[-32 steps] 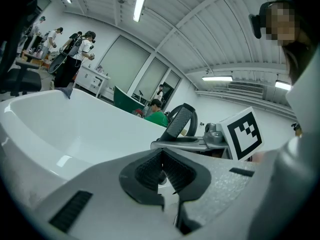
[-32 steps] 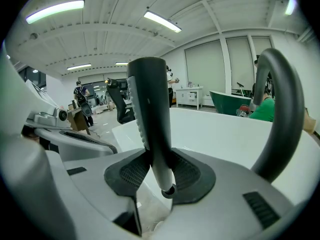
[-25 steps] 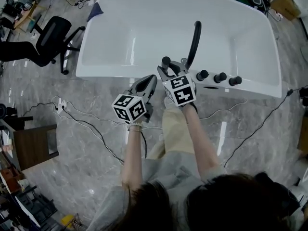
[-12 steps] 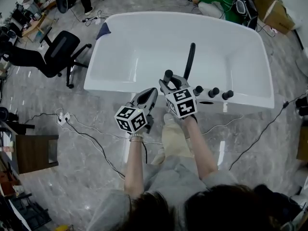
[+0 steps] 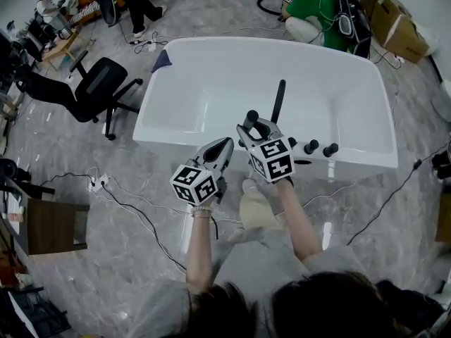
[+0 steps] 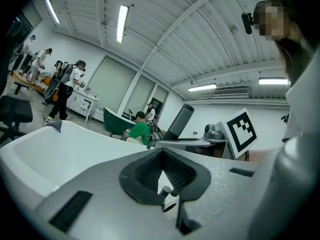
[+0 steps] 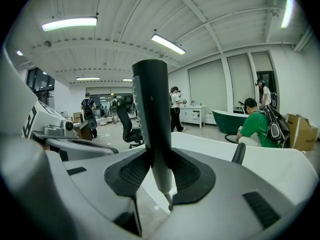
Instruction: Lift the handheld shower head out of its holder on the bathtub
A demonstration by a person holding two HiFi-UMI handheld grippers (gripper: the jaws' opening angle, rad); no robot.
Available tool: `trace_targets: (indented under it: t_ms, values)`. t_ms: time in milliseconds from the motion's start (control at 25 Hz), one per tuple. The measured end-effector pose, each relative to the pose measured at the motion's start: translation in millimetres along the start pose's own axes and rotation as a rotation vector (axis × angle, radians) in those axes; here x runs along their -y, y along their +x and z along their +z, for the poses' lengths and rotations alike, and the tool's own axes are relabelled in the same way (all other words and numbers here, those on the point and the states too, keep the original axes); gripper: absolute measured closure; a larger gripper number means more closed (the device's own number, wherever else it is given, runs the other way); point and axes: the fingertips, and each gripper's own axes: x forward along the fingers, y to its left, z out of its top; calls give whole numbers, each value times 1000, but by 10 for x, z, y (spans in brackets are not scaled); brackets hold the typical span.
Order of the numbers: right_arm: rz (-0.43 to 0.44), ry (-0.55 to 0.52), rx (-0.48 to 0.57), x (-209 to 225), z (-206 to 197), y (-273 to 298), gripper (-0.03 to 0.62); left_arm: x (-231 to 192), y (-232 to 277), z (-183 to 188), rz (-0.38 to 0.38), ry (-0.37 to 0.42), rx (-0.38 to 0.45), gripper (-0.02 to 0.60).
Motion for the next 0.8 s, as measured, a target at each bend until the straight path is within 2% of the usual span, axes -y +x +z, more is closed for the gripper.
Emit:
trace_targets:
  t_ms: [520,800]
  values:
    - [18,-30,93,-218,503,-431,462,392,-218,484,-54,118,48,577]
    - [3,-34,139,-302,704,-671,462,606,-375,606,-85,156,58,577]
